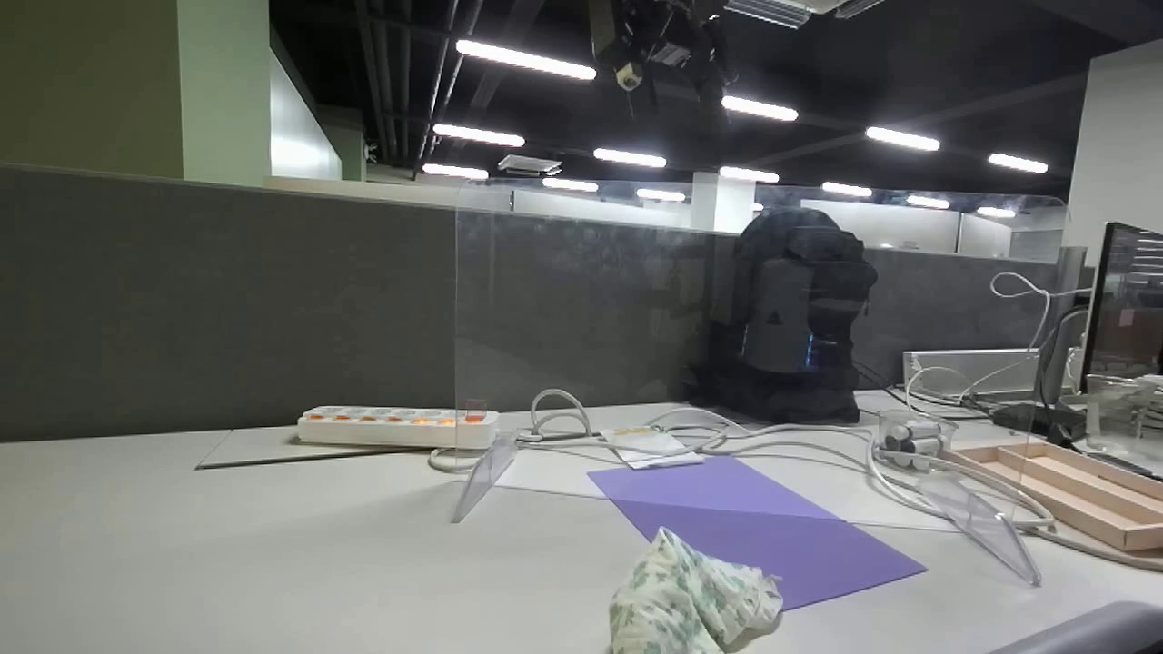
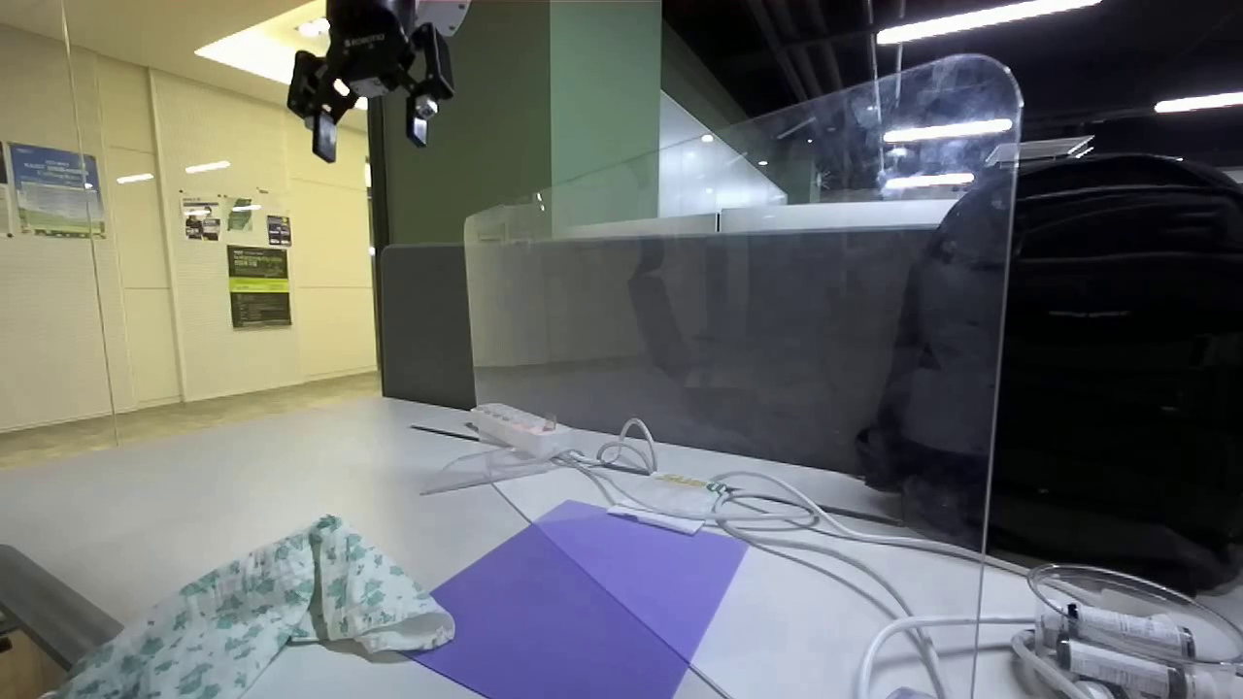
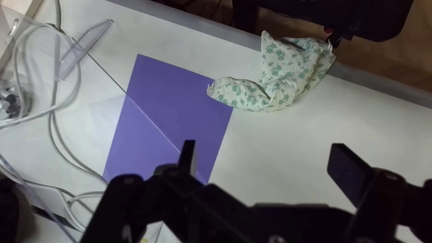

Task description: Pick the cloth from the table and hang it

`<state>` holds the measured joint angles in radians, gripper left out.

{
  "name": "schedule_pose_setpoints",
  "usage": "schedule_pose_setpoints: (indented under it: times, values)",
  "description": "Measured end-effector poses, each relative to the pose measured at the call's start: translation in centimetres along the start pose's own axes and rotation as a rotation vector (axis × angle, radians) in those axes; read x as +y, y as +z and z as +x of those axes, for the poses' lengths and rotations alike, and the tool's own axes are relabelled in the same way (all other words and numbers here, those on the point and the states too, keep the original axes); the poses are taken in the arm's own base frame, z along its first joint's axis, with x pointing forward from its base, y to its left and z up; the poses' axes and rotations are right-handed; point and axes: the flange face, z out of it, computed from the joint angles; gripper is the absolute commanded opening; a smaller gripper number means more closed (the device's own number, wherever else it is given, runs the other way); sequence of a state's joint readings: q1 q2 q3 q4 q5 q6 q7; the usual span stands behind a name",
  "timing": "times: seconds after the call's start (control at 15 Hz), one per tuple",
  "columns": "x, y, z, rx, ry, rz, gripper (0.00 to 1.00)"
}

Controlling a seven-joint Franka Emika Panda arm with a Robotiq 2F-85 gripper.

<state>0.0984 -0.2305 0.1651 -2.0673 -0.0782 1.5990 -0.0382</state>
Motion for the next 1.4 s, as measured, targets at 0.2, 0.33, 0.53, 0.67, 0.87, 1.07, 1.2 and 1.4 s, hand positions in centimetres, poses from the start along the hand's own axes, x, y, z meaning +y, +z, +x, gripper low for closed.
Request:
schedule_pose_setpoints:
  times: [0.2,0.33,0.53,0.67,0.87,1.07,1.2,1.4]
  values:
    - [-2.7,2.5,0.2,-0.030,-0.053,-0.010,1.00]
    - [-5.3,4.2,0.0,-0.036,-0.102,-0.021,1.00]
    - [-9.1,6.8,-0.5,0.003,-0.163,-0.062,1.00]
    - [-10.8,9.1,-0.9,0.070,-0.188,-0.130,1.00]
    - [-11.2,12.8,-1.5,0.099,-0.182,-0.173,1.00]
    - [-11.2,12.6,-1.4,0.102,-0.186,-0.172,1.00]
    - [-11.2,12.4,-1.3,0.105,-0.186,-0.172,1.00]
    - [-11.2,12.4,-1.3,0.105,-0.186,-0.172,1.00]
